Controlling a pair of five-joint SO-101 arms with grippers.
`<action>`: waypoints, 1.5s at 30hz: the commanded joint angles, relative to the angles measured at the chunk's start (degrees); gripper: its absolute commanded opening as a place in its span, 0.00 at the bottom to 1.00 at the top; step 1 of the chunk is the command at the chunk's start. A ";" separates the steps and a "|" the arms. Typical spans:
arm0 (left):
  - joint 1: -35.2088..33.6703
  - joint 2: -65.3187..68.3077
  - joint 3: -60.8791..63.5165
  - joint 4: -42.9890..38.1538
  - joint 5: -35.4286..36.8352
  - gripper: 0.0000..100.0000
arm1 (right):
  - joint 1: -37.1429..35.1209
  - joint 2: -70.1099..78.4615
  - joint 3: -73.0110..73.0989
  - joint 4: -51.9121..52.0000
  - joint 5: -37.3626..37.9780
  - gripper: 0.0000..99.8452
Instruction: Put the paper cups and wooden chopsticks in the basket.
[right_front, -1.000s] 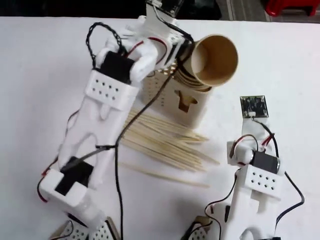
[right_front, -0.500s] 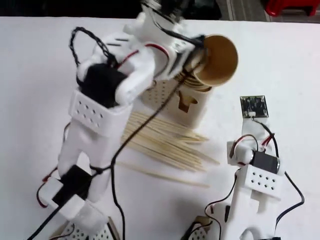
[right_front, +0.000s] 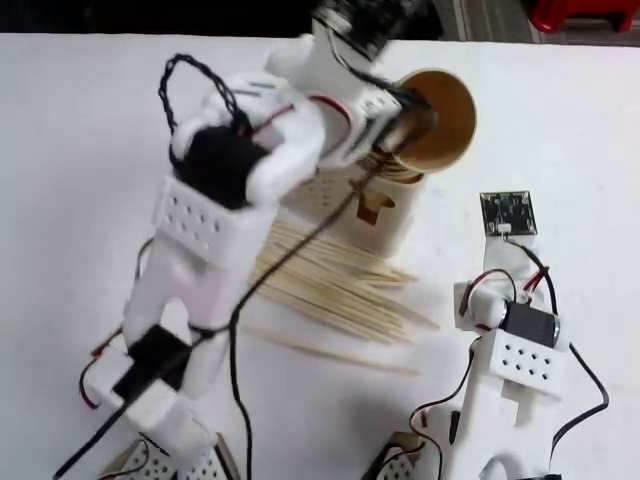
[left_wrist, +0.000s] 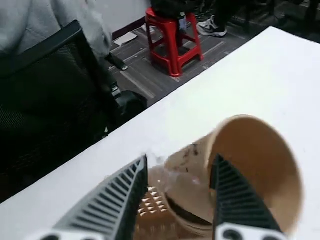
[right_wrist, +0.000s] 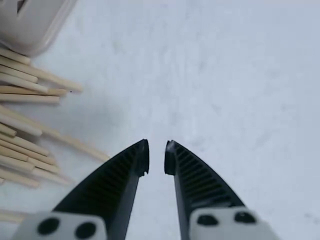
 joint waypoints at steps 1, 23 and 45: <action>-6.73 3.21 -0.70 -5.27 0.00 0.21 | 0.31 -0.84 -0.35 -0.66 -0.09 0.06; 3.38 6.73 -0.18 11.25 1.67 0.19 | 0.31 -0.84 -0.35 -0.66 -0.09 0.06; 5.93 1.36 -0.70 7.21 1.41 0.13 | 0.31 -0.75 -0.35 -0.66 0.09 0.06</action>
